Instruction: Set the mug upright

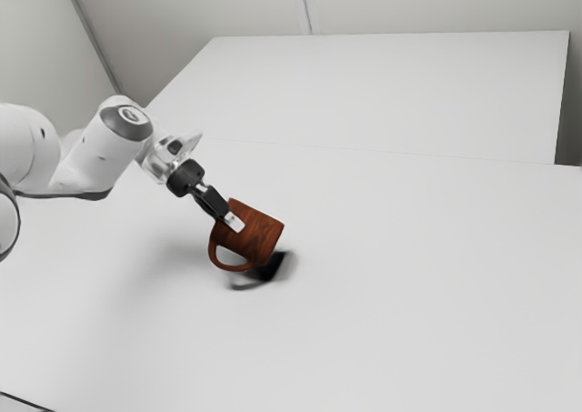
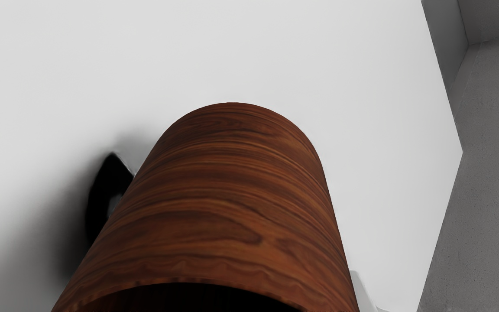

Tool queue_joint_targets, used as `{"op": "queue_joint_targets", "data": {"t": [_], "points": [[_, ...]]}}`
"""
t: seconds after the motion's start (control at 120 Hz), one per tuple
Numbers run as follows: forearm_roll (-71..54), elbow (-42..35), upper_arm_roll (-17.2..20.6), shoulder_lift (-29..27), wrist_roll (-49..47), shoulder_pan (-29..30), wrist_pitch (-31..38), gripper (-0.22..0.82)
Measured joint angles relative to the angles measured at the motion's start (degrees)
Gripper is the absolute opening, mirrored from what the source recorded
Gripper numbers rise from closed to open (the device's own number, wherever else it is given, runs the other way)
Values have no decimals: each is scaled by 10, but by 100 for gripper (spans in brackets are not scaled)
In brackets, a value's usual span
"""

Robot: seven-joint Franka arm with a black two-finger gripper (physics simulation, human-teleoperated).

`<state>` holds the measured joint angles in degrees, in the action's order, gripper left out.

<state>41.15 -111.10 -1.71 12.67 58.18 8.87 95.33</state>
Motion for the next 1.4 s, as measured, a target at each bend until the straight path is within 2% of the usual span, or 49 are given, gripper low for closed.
{"op": "queue_joint_targets", "data": {"t": [0.167,0.333,0.608,0.792,0.925,1.117,1.308,1.4], "points": [[-186,1,0,-35,-40,-47,47,-18],[-337,-4,0,-39,-97,-86,68,-18],[-436,-32,0,-41,-178,-122,106,-18],[-446,-34,0,-44,-218,-128,121,22],[-448,-33,0,-44,-240,-128,125,40],[-444,-32,1,-79,-268,-128,127,52],[-430,-31,0,-149,-308,-137,127,57],[-424,3,1,-162,-340,-138,120,58]]}}
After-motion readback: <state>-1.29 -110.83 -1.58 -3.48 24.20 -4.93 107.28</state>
